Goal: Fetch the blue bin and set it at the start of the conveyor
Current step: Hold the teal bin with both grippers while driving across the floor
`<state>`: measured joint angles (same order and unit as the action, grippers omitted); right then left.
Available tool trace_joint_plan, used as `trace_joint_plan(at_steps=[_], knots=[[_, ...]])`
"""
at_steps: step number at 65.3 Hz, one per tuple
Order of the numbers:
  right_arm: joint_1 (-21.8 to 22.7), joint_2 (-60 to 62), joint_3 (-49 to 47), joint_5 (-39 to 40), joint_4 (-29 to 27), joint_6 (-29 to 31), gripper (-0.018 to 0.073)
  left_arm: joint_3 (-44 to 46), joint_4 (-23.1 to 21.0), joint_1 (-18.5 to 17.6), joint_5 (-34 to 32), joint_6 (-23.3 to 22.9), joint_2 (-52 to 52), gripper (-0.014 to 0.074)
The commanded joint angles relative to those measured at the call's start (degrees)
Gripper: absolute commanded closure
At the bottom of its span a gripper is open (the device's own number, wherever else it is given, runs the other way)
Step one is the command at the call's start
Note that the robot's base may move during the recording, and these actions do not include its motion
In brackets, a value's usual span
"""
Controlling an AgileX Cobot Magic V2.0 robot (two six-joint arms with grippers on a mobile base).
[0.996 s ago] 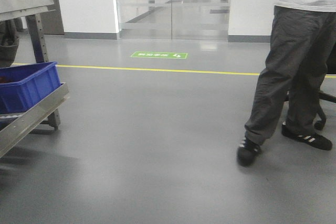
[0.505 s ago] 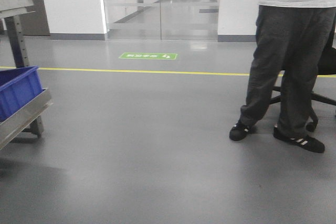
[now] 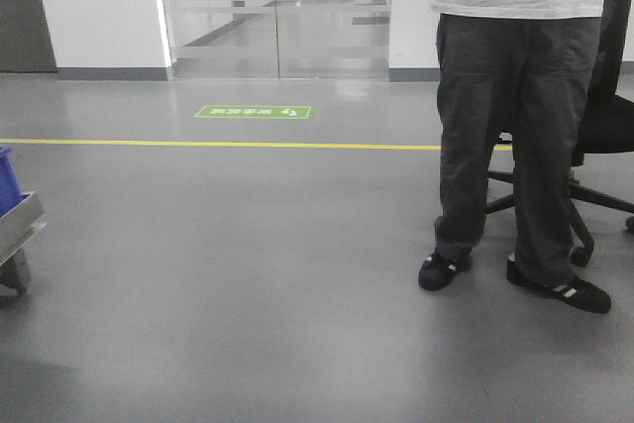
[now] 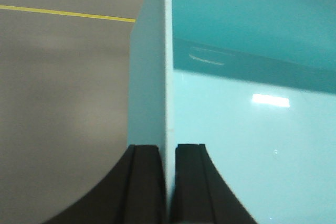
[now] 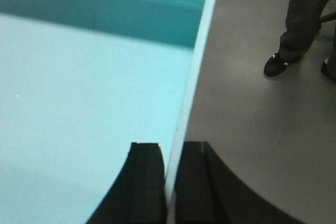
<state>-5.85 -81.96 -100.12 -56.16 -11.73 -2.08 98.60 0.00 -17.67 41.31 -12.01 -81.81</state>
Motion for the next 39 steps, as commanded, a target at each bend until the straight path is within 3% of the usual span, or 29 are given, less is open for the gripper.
trace_joint_plan(at_steps=[1,39], knots=[[0.5,0.4,-0.6,1.4,2.5,1.2,0.0711,0.4,0.7,0.3,-3.8,0.0,0.8,0.0707],[0.5,0.4,-0.6,1.4,2.5,1.2,0.0711,0.4,0.7,0.3,-3.8,0.0,0.8,0.0707]])
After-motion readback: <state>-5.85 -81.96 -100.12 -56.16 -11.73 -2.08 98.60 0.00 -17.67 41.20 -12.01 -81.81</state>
